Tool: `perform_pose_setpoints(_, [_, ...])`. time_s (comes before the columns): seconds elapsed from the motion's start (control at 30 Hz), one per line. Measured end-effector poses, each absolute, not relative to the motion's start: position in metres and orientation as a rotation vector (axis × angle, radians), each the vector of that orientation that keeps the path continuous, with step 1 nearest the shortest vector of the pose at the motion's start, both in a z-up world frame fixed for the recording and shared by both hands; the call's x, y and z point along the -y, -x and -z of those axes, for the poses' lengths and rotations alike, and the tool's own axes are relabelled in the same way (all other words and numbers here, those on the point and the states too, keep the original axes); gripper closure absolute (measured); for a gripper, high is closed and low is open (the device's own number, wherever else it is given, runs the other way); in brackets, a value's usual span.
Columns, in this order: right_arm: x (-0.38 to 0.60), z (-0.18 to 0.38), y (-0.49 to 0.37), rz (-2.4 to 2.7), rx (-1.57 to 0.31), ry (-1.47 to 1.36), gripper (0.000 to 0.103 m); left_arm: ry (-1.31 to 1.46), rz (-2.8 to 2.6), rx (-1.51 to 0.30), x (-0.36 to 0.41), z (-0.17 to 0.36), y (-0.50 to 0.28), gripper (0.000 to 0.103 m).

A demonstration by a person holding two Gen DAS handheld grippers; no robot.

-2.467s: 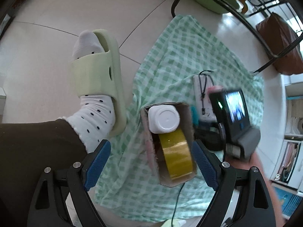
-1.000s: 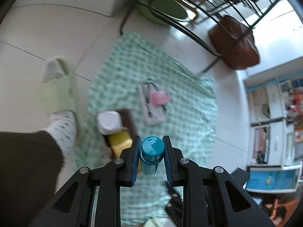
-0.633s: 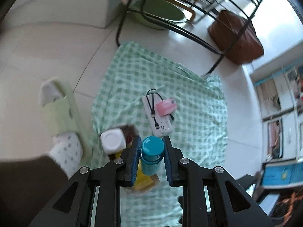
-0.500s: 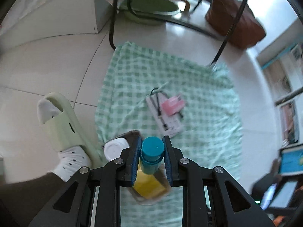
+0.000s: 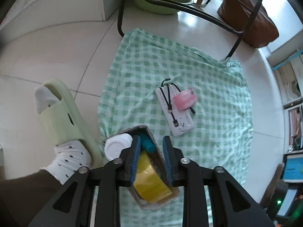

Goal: Organize rigid objects
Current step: 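Lower the teal cylinder into the box and open the left gripper, then grasp the pink packet on the power bank with the right gripper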

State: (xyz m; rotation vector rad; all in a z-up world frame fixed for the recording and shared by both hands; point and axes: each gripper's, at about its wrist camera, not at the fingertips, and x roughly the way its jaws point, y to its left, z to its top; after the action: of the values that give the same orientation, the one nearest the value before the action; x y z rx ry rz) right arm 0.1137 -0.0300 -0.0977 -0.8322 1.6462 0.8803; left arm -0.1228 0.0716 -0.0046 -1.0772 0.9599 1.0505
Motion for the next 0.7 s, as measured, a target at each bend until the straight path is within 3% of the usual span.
perform_pose_setpoints(0.07, [0.03, 0.097, -0.117, -0.866, -1.636, 0.832, 0.0, 1.113, -1.037, -0.941, -0.071, 0.006, 0.127, 0.046])
perform_pose_setpoints(0.13, [0.03, 0.098, -0.12, -0.853, -1.616, 0.849, 0.0, 1.141, -1.016, -0.931, -0.07, 0.006, 0.13, 0.026])
perform_pose_setpoints(0.17, [0.03, 0.099, -0.121, -0.85, -1.6, 0.866, 0.0, 1.155, -1.004, -0.922, -0.069, 0.005, 0.131, 0.021])
perform_pose_setpoints(0.57, [0.004, 0.137, -0.118, -0.966, -1.314, 1.355, 0.0, 1.262, -1.039, -0.982, -0.057, -0.004, 0.141, 0.015])
perform_pose_setpoints(0.7, [-0.005, 0.163, -0.109, -1.006, -1.001, 1.798, 0.0, 1.292, -1.056, -1.001, -0.06, -0.002, 0.144, 0.015])
